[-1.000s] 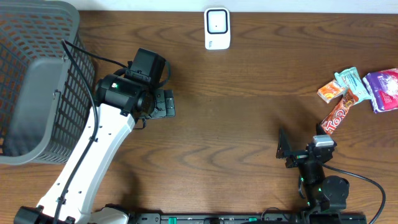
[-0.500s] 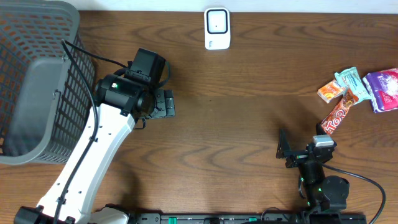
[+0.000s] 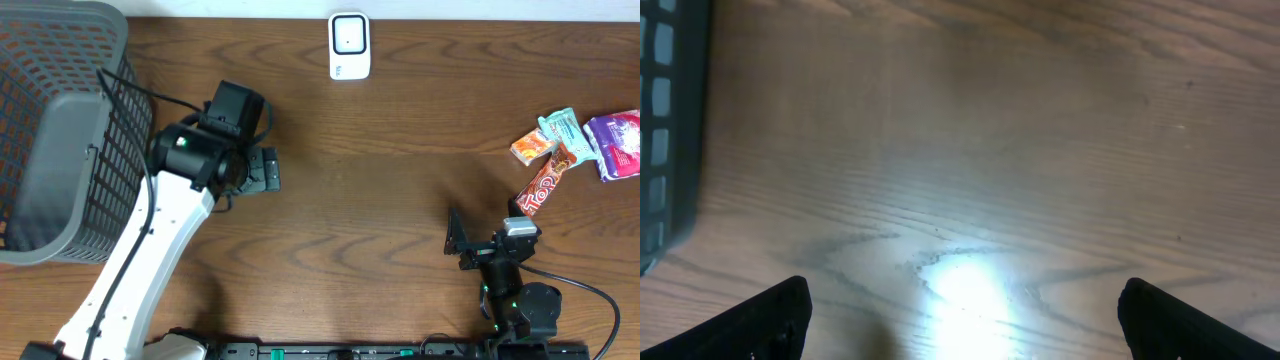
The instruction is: Scan the item barcode
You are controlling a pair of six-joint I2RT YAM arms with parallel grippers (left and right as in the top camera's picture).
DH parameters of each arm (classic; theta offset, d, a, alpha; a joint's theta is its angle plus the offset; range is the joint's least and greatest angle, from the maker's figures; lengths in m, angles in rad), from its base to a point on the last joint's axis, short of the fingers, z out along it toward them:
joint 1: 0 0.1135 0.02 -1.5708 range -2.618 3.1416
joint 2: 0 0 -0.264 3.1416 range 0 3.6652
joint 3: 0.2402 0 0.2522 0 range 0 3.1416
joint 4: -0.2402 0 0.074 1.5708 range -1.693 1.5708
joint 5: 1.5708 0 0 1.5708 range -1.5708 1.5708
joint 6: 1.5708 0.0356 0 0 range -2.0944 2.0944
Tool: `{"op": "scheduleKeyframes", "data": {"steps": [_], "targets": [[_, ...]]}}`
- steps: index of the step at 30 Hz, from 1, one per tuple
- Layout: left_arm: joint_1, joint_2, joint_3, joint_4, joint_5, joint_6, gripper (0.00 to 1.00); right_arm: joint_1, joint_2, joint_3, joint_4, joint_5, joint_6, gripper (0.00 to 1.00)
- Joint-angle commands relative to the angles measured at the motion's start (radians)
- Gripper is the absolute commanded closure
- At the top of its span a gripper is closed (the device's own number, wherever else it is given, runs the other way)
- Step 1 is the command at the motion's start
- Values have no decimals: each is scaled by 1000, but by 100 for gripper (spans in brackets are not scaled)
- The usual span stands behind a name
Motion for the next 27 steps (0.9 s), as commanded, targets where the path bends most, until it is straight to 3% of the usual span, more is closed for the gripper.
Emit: {"op": "scheduleKeyframes", "data": {"steps": [1, 7, 12, 17, 27], "targets": [[2, -86, -88, -5, 35, 14, 2, 5, -7, -1, -4, -6, 11, 1], [6, -276, -401, 194, 40, 113, 2, 5, -7, -1, -4, -6, 11, 1], [55, -487, -682, 423, 141, 196, 2, 5, -7, -1, -4, -6, 11, 1], [140, -702, -893, 623, 237, 198, 2, 5, -7, -1, -4, -6, 11, 1], [241, -1120, -1230, 935, 245, 209, 2, 5, -7, -1, -4, -6, 11, 1]]}}
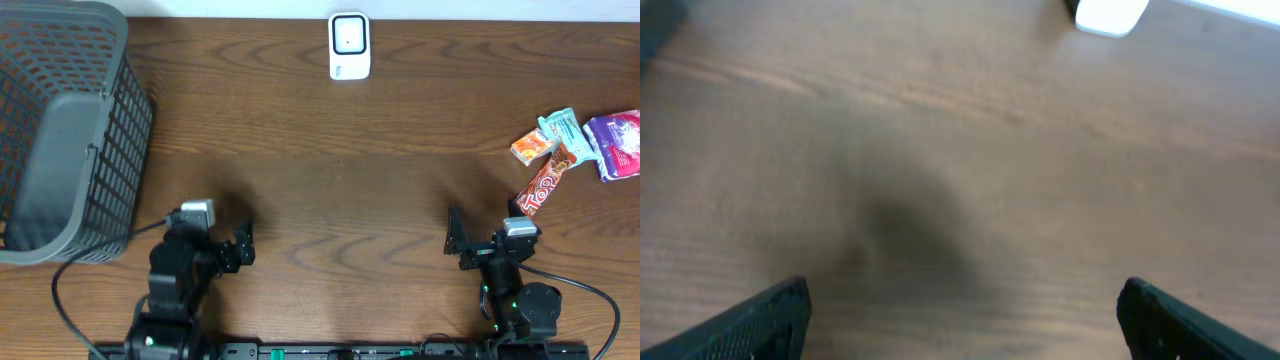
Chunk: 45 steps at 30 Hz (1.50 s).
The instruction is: Scan the item barcode
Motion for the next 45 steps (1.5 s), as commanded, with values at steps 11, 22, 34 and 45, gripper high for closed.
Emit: {"op": "scheduleKeyframes", "data": {"steps": [11, 22, 34, 45], "targets": [[20, -312, -155, 121, 17, 78, 2, 5, -6, -1, -5, -6, 10, 1], [100, -391, -190, 217, 29, 97, 2, 5, -6, -1, -5, -6, 10, 1], [170, -391, -204, 196, 67, 178, 2, 5, -6, -1, -5, -6, 10, 1], [171, -391, -204, 193, 69, 250, 2, 5, -6, -1, -5, -6, 10, 1]]}}
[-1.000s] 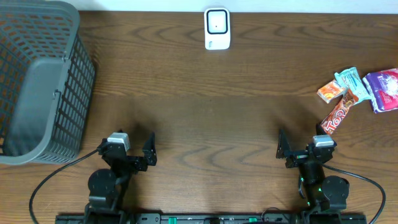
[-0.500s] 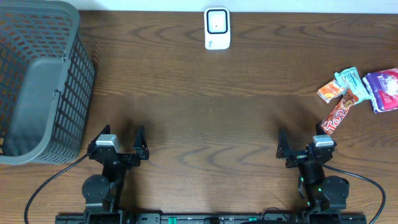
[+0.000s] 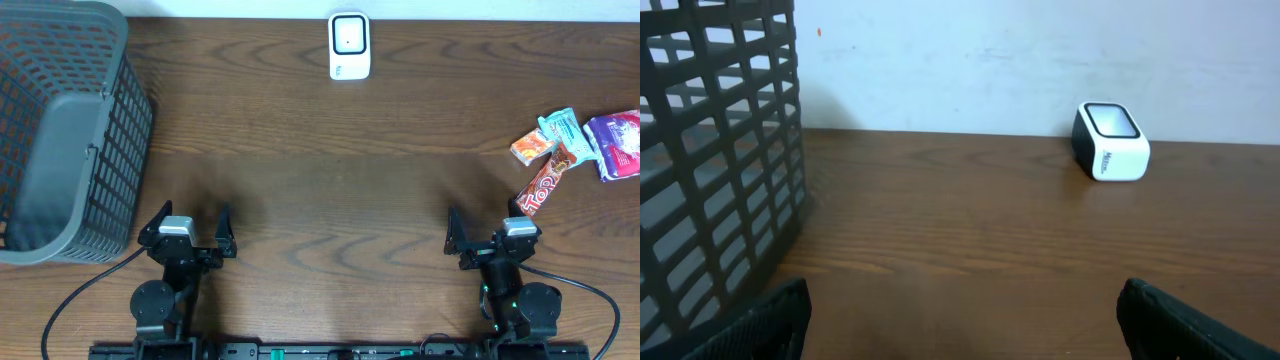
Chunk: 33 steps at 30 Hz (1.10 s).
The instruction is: Scan the item barcode
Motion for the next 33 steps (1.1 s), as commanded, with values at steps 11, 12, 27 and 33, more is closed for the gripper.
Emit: {"op": "scheduleKeyframes", "data": {"steps": [11, 12, 27, 33], "targets": [[6, -9, -16, -42, 11, 42, 2, 5, -6, -1, -5, -6, 10, 1], [6, -9, -16, -43, 11, 42, 2, 5, -6, -1, -5, -6, 10, 1], [20, -9, -16, -37, 11, 39, 2, 5, -6, -1, -5, -6, 10, 1], [20, -9, -16, -37, 11, 39, 2, 5, -6, -1, -5, -6, 10, 1]]}}
